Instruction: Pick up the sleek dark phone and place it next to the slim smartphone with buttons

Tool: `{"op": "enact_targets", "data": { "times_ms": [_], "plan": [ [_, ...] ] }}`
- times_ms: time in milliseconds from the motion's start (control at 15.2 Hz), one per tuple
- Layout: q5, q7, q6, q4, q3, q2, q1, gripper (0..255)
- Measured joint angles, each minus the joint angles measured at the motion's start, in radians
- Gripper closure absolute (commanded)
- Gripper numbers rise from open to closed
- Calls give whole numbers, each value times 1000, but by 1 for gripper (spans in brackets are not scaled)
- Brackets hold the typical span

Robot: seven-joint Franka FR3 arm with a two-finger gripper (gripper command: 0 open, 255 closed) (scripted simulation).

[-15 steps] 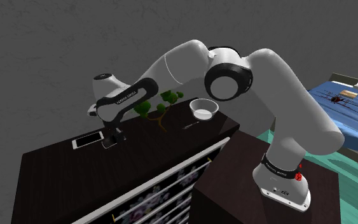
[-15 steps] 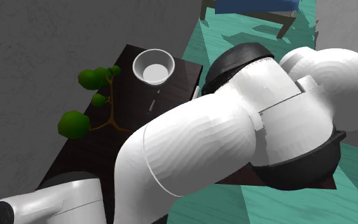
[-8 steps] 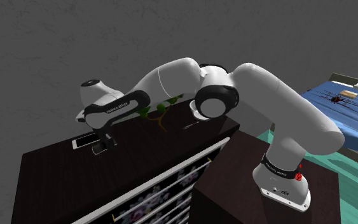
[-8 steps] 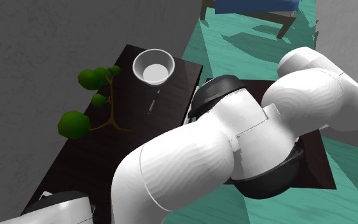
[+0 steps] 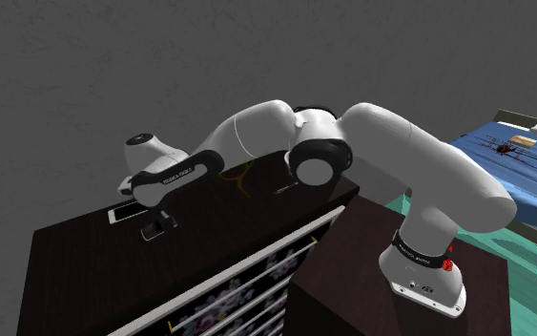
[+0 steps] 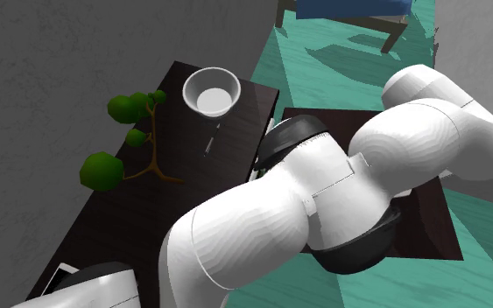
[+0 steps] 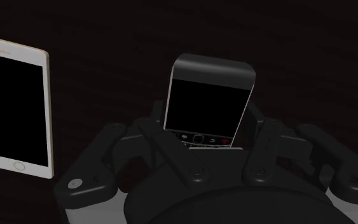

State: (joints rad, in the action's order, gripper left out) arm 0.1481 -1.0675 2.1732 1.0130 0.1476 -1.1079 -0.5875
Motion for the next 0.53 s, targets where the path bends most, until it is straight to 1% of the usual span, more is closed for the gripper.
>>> {"op": "enact_targets", "data": {
  "times_ms": [198,528],
  "plan": [
    [1,-1,13,-15,-2,-28,3,255],
    [2,-1,17,-15,-2,-32,3,255]
  ]
}}
